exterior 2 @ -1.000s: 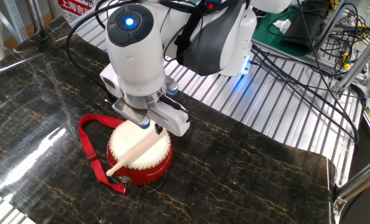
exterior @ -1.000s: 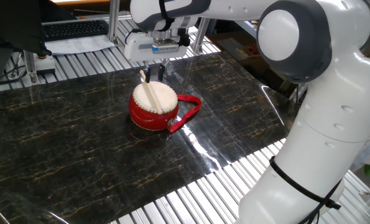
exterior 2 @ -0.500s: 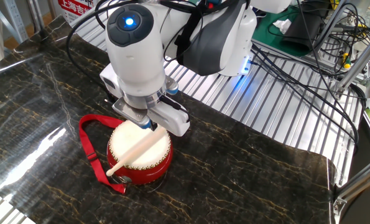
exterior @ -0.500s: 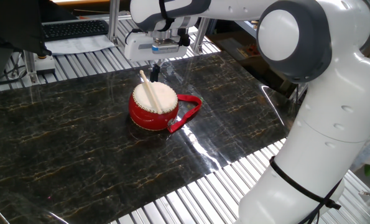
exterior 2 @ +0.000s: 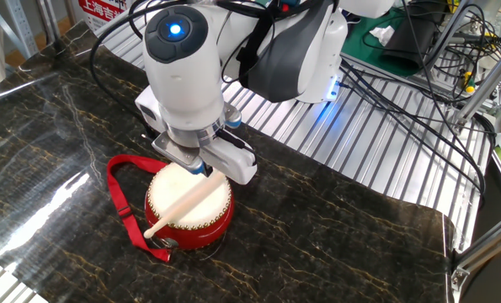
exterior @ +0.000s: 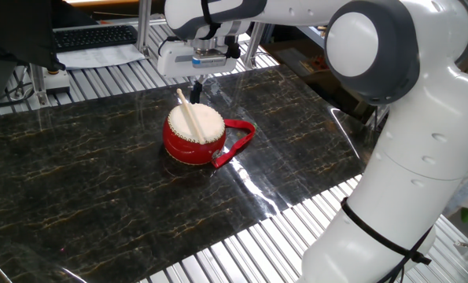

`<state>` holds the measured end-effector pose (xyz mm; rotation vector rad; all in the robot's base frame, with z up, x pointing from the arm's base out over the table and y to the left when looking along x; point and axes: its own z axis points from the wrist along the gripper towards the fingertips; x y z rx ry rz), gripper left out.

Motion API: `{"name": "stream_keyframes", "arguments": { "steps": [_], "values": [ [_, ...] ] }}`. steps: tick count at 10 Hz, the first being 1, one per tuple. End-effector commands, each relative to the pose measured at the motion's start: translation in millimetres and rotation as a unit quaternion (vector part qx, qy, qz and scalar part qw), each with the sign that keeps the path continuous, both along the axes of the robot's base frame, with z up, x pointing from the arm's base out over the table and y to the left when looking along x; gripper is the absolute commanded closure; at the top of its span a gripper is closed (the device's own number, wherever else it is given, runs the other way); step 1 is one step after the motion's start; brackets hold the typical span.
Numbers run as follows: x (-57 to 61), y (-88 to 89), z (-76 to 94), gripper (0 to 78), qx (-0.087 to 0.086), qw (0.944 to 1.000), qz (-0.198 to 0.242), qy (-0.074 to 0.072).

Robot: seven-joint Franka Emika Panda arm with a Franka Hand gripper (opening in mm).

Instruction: Play the drum

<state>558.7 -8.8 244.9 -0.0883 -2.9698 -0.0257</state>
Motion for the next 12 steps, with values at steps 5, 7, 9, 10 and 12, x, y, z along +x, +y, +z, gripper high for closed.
{"name": "stream_keyframes", "arguments": {
  "steps": [5, 7, 9, 10, 12],
  "values": [
    [3.8, 11.4, 12.6, 76.4, -0.018, 0.9919, 0.073, -0.103],
    [3.8, 11.3, 12.6, 76.4, -0.017, 0.9923, 0.066, -0.103],
    [5.0, 12.9, 12.1, 76.4, -0.027, 0.9942, 0.060, -0.086],
    [5.4, 15.1, 13.1, 76.4, -0.035, 0.9958, 0.056, -0.063],
    [5.9, 14.8, 16.0, 76.4, -0.034, 0.9967, 0.055, -0.049]
  ]
}}
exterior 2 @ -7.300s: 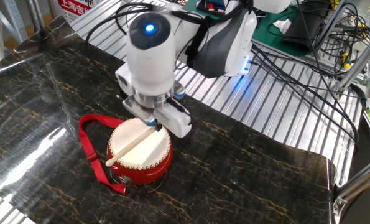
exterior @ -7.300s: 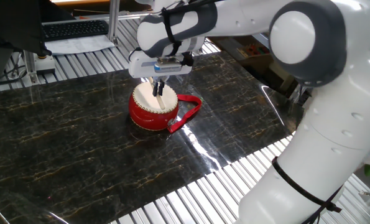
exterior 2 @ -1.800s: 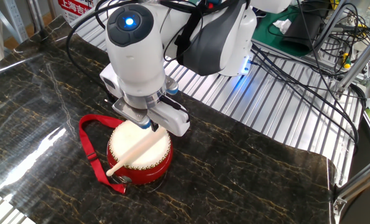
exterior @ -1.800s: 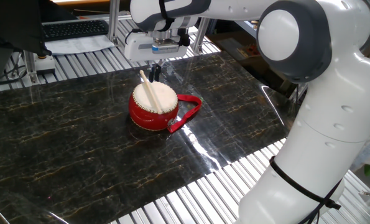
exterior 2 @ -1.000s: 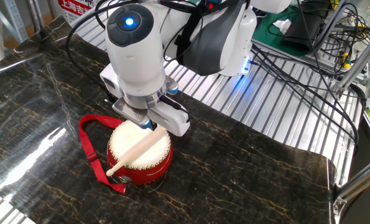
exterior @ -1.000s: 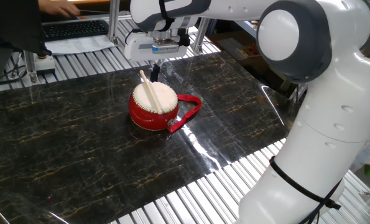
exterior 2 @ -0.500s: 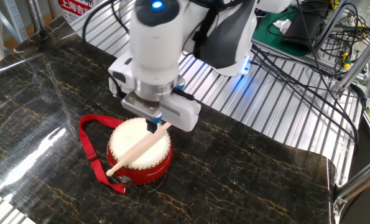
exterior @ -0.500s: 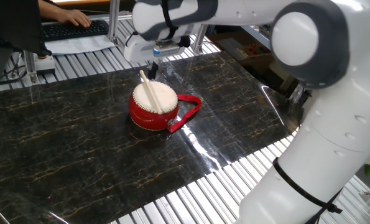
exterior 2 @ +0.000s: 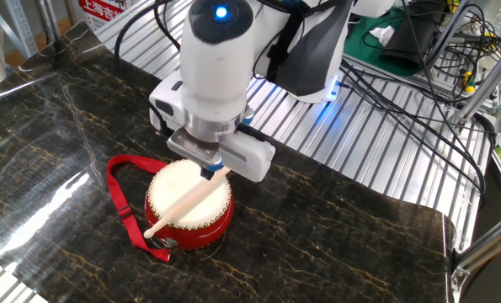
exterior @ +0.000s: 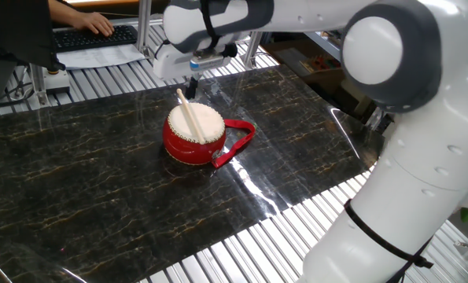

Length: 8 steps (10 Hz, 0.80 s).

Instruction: Play the drum

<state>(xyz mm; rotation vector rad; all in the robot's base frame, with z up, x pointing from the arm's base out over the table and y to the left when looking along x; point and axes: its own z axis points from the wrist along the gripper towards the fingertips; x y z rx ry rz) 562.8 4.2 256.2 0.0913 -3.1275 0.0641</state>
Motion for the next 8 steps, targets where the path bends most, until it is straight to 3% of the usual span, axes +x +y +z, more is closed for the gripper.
{"name": "stream_keyframes", "arguments": {
  "steps": [1, 5, 8],
  "values": [
    [1.3, 1.8, 5.4, 76.4, -0.008, 0.9995, -0.008, 0.030],
    [-14.2, -10.7, 18.2, 76.4, 0.018, 0.9994, -0.013, 0.028],
    [-15.9, -12.1, 19.4, 76.4, 0.022, 0.9994, -0.012, 0.025]
  ]
}}
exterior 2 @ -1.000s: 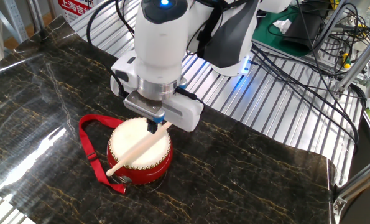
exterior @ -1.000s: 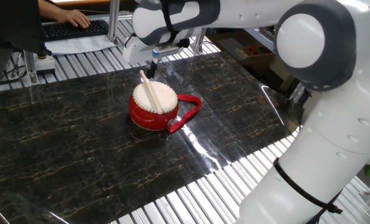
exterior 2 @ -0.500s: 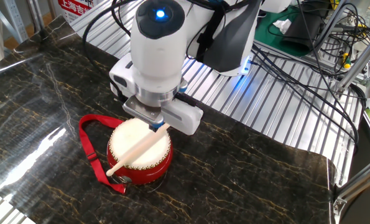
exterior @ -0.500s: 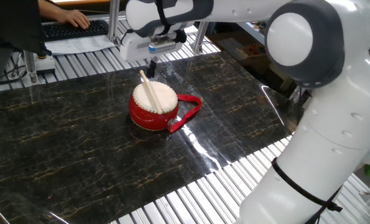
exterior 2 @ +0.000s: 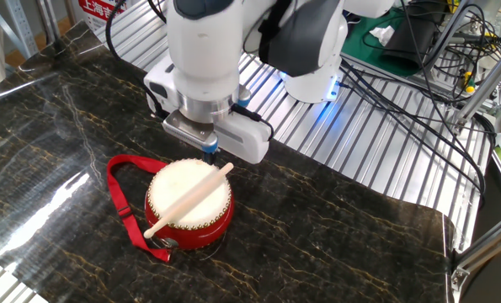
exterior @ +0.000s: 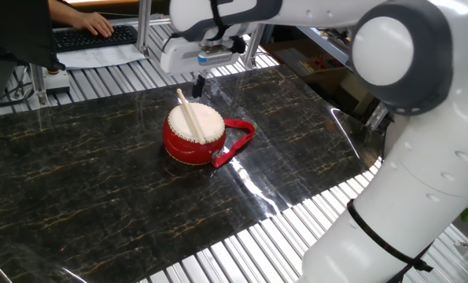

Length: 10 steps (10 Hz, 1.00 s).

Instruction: Play the drum

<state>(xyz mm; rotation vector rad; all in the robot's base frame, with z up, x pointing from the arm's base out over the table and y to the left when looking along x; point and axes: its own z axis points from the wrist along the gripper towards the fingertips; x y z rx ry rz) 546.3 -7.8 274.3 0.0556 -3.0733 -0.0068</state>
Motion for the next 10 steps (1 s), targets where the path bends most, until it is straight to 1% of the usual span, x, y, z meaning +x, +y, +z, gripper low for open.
{"name": "stream_keyframes", "arguments": {
  "steps": [1, 4, 8, 10],
  "values": [
    [0.6, -0.1, 1.4, 76.4, 0.001, 1.0000, 0.001, -0.004],
    [0.5, 0.5, 1.8, 76.4, 0.001, 1.0000, 0.002, -0.006],
    [0.3, 2.9, 3.1, 76.4, 0.005, 1.0000, 0.005, -0.007],
    [0.3, 3.0, 3.1, 76.4, 0.004, 1.0000, 0.004, -0.008]
  ]
}}
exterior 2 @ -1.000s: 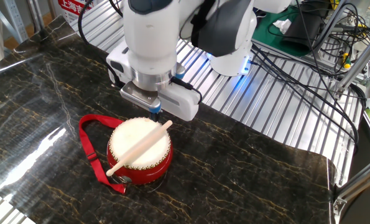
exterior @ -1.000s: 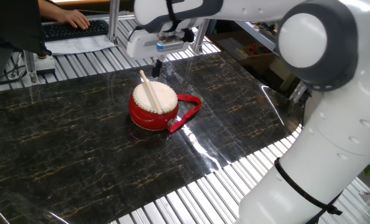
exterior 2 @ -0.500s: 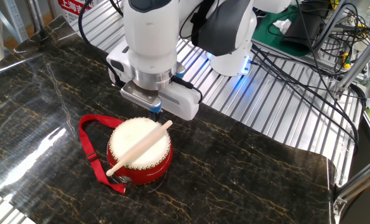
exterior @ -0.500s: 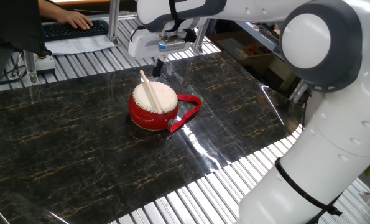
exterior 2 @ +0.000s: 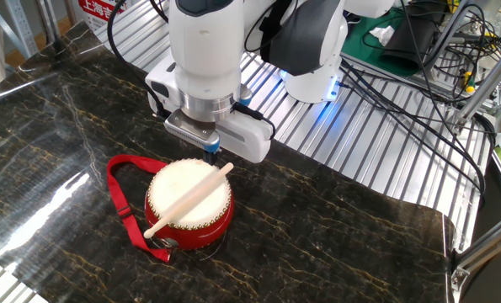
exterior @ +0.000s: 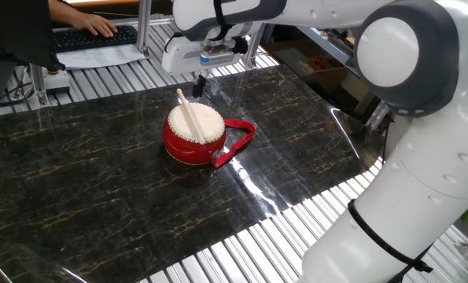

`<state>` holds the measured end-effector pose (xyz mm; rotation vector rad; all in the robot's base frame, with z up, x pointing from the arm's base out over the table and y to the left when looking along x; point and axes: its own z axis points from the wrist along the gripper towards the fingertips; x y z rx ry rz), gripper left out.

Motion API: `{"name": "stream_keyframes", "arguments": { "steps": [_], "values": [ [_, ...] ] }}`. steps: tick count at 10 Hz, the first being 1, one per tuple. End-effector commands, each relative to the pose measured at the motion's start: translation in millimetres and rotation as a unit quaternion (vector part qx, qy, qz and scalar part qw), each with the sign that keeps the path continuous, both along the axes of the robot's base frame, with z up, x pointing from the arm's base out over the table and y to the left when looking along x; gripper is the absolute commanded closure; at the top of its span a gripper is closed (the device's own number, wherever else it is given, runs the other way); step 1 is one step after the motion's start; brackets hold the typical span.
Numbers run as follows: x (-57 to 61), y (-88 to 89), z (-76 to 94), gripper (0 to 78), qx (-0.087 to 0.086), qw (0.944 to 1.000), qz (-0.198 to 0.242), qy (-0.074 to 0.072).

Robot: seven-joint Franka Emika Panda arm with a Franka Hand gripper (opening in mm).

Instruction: Play the drum

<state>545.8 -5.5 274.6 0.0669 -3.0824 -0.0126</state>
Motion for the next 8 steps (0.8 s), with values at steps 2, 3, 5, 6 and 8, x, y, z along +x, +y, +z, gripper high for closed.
{"name": "stream_keyframes", "arguments": {
  "steps": [2, 3, 5, 6, 8],
  "values": [
    [0.5, 2.4, 3.8, 76.4, -0.011, 0.9996, -0.024, -0.007],
    [0.5, 3.1, 4.3, 76.4, -0.013, 0.9990, -0.043, -0.006],
    [0.5, 3.1, 4.3, 76.4, -0.014, 0.9987, -0.048, -0.006],
    [0.5, 3.1, 4.3, 76.4, -0.013, 0.9987, -0.048, -0.006],
    [0.5, 3.1, 4.3, 76.4, -0.013, 0.9988, -0.047, -0.006]
  ]
}}
